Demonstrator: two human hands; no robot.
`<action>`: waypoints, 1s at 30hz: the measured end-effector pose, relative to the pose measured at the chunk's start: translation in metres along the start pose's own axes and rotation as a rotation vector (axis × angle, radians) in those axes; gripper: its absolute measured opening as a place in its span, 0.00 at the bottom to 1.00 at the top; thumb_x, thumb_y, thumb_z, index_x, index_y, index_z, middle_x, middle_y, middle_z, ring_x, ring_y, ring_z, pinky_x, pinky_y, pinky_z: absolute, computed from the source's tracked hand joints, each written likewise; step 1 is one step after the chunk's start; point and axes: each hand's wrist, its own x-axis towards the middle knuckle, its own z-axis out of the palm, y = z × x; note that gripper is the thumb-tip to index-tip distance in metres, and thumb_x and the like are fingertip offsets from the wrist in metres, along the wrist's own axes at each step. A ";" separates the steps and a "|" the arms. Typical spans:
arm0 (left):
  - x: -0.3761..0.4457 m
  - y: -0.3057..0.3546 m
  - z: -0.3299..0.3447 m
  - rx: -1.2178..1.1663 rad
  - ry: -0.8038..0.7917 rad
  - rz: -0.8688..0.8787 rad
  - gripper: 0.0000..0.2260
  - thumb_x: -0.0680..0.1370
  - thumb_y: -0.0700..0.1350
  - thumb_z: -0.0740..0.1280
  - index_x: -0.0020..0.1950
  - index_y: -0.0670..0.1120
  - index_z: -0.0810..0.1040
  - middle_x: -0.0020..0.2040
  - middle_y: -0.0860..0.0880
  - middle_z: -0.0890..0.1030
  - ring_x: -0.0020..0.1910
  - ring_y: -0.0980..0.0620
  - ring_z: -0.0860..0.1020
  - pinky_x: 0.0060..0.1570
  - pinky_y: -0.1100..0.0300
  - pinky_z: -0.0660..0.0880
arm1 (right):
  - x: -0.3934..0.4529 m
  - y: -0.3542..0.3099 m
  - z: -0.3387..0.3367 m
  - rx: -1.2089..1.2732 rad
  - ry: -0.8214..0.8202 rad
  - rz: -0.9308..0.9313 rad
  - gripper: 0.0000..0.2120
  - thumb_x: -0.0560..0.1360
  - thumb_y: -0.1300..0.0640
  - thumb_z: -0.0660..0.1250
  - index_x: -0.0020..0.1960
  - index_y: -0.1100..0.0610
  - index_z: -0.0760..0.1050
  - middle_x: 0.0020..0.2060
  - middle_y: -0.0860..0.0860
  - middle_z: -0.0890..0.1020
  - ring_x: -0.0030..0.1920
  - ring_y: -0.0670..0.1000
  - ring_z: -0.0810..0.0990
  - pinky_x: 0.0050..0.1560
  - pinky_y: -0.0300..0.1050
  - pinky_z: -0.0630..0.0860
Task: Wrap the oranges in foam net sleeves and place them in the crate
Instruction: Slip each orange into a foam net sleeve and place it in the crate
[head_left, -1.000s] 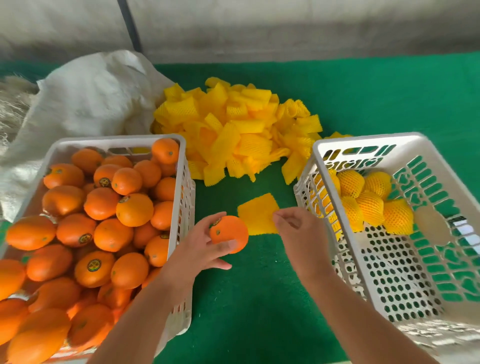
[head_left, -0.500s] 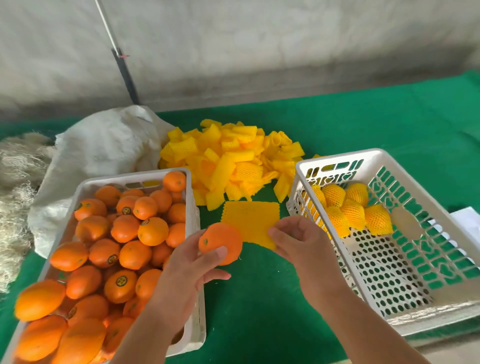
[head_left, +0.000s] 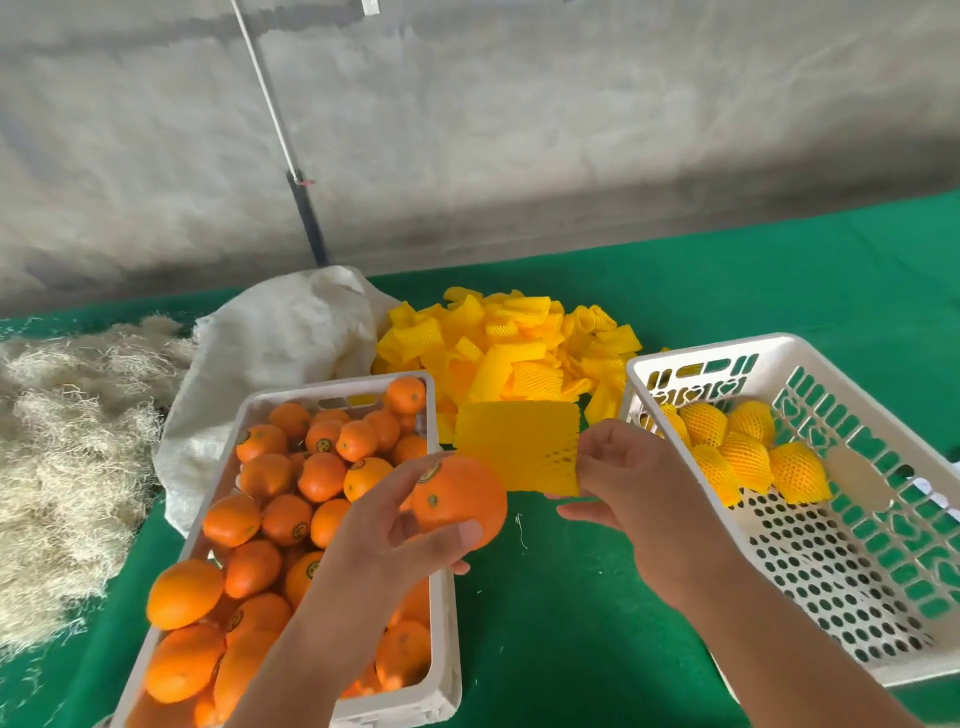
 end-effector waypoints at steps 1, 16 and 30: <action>-0.002 0.003 -0.002 0.007 -0.014 0.002 0.35 0.68 0.66 0.80 0.73 0.59 0.77 0.62 0.49 0.85 0.56 0.47 0.85 0.50 0.54 0.83 | -0.002 -0.003 0.001 -0.082 0.025 -0.031 0.03 0.77 0.59 0.77 0.45 0.52 0.86 0.45 0.51 0.89 0.41 0.53 0.90 0.45 0.50 0.86; -0.029 0.034 -0.022 0.031 -0.070 0.094 0.29 0.70 0.56 0.81 0.70 0.56 0.80 0.57 0.47 0.86 0.50 0.50 0.86 0.49 0.54 0.82 | -0.031 -0.036 0.022 -0.441 -0.267 -0.365 0.07 0.79 0.62 0.72 0.47 0.53 0.87 0.38 0.57 0.85 0.35 0.56 0.81 0.37 0.47 0.76; -0.054 0.025 -0.040 -0.450 -0.222 0.146 0.28 0.75 0.54 0.78 0.69 0.40 0.79 0.53 0.31 0.80 0.47 0.44 0.83 0.44 0.53 0.80 | -0.028 -0.028 0.034 -0.681 -0.109 -0.322 0.25 0.79 0.69 0.70 0.28 0.56 0.64 0.23 0.46 0.62 0.25 0.45 0.61 0.27 0.35 0.57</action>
